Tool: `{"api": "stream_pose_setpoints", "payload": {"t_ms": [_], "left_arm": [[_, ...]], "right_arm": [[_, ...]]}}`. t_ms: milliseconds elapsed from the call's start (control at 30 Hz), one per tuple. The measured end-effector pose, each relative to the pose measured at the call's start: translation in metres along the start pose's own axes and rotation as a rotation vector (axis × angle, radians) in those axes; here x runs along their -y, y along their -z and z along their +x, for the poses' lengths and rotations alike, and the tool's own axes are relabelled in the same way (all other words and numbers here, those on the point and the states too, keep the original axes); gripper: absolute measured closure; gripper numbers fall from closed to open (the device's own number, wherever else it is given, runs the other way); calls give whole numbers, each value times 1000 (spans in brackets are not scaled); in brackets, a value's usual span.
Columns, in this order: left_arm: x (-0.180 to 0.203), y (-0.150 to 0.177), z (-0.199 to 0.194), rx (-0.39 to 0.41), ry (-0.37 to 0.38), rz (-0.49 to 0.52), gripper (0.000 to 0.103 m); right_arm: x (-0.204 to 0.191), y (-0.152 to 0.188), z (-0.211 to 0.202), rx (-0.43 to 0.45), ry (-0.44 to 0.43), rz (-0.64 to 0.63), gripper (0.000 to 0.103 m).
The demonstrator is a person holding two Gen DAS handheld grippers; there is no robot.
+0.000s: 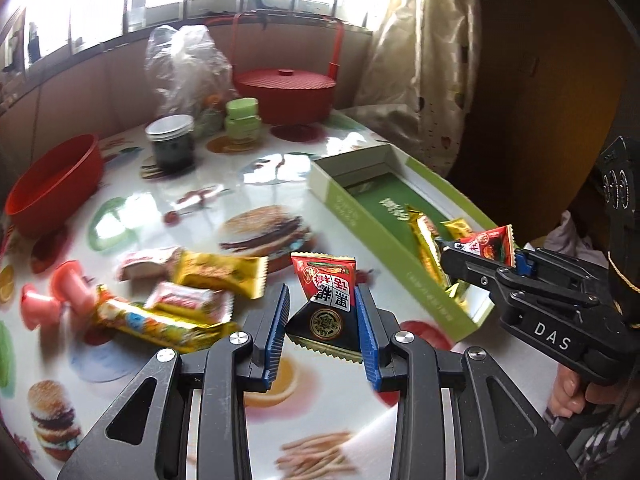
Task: Organize snacks
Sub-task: 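Carry both packets to the green box and release them inside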
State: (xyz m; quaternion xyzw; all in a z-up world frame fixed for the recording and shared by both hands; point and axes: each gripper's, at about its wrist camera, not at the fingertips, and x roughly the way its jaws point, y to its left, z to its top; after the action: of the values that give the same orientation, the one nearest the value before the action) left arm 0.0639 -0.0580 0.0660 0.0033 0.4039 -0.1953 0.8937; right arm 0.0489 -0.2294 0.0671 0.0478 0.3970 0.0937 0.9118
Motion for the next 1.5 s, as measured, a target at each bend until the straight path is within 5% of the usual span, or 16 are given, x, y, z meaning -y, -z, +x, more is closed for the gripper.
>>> {"api": "stream_pose_setpoints", "payload": {"t_ms": [567,1100,1500], "left_arm": [[56,-27,45,-43,112,49,69],[78,-30,70,-80,101,88,69],[79,-33,72,-77,107,89,66]], "right_arm": [[57,1,3,-1,111,59,77],[77,5,22,-17,174,59,77],[80,6,23,-14,172,55,60]]}}
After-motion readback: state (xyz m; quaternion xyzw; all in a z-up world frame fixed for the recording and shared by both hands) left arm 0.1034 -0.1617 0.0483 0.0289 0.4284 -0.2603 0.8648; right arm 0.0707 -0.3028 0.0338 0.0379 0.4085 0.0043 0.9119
